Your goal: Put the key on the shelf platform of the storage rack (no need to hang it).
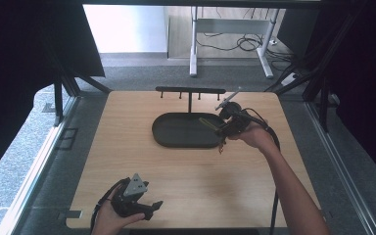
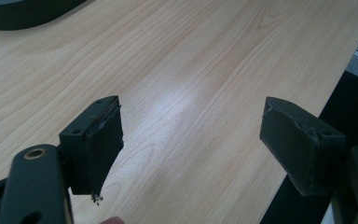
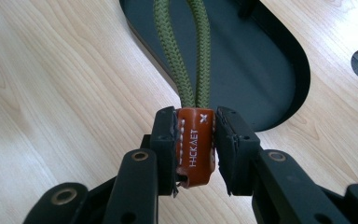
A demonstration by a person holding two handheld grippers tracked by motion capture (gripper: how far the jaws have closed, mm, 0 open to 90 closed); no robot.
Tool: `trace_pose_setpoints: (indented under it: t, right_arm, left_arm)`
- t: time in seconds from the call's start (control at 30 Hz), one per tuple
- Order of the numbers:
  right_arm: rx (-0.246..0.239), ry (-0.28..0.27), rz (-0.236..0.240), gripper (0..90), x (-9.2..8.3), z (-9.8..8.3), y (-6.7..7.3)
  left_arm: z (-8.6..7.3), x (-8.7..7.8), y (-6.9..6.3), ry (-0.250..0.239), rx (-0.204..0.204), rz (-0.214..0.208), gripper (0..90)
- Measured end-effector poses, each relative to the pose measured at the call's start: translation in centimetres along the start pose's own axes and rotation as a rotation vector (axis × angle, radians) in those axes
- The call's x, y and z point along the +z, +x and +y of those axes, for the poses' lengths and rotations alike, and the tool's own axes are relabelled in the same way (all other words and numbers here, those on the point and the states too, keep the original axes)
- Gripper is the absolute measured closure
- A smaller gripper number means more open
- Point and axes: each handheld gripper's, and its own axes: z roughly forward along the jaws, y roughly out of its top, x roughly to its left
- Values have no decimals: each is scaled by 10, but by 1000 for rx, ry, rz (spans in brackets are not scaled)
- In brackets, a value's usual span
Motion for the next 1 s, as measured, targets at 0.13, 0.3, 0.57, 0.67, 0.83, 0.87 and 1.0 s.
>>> trace_pose_setpoints:
  t: [0.13, 0.3, 0.57, 0.67, 0.83, 0.87, 1.0]
  right_arm:
    - [7, 9, -3, 698, 2, 2, -4]
    - [11, 12, -6, 698, 3, 5, -7]
    - [24, 26, -3, 698, 8, 11, -15]
    - [28, 27, -3, 698, 9, 15, -17]
    - [31, 29, -2, 698, 13, 21, -21]
    - [31, 29, -2, 698, 13, 21, -21]
    - [33, 28, 5, 697, 20, 26, -24]
  left_arm:
    - [0, 0, 0, 0, 0, 1, 218]
    - [0, 0, 1, 0, -2, -1, 218]
    - [0, 0, 1, -3, -1, -1, 217]
    - [0, 0, 1, -3, -3, -2, 217]
    - [0, 0, 1, -2, -2, -3, 217]
    - [0, 0, 1, -2, -2, -3, 217]
    - [-1, -1, 1, -2, -4, -2, 217]
